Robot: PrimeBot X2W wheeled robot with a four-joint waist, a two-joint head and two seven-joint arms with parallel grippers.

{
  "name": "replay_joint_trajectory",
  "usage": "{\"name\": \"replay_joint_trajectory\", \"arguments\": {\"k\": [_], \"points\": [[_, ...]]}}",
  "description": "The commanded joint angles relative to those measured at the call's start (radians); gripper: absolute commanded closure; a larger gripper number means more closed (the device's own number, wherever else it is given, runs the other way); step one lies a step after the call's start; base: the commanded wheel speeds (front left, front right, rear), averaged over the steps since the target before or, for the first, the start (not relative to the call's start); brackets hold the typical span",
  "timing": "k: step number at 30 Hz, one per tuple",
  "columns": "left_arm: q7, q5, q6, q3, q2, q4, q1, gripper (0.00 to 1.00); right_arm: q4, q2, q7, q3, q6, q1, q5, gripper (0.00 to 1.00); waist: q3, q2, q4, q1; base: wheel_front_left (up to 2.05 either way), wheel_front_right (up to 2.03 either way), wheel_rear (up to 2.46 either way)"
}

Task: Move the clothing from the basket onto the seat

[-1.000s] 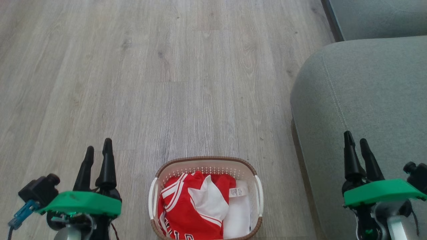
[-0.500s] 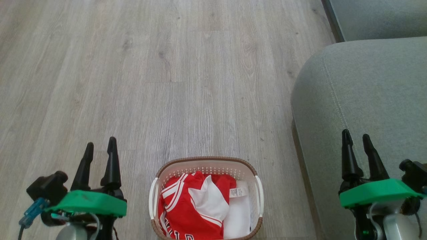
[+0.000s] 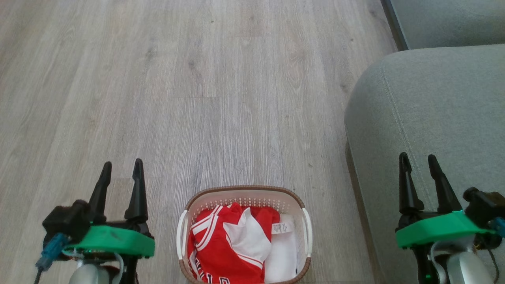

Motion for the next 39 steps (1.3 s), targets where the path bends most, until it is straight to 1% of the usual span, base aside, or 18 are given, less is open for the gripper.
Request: {"name": "replay_joint_trajectory", "arguments": {"k": [1, 19, 39], "points": [[-0.017, 0.036, 0.006, 0.017, 0.016, -0.046, -0.034, 0.0, -0.044, -0.012, -0.015, 0.023, 0.0, -0.026, -0.033, 0.0, 0.0, 0.0, 0.0, 0.0, 0.0, 0.0, 0.0], [-0.073, 0.254, 0.011, 0.006, 0.016, -0.06, -0.028, 0.0, -0.067, -0.013, -0.071, 0.035, 0.0, -0.023, -0.241, 0.0, -0.005, 0.0, 0.003, 0.0, 0.0, 0.0, 0.0], [-0.074, 0.245, 0.007, 0.012, 0.013, -0.045, -0.031, 0.0, -0.06, -0.013, -0.072, 0.037, 0.0, -0.025, -0.236, 0.0, -0.008, 0.0, -0.001, 0.0, 0.0, 0.0, 0.0]]}}
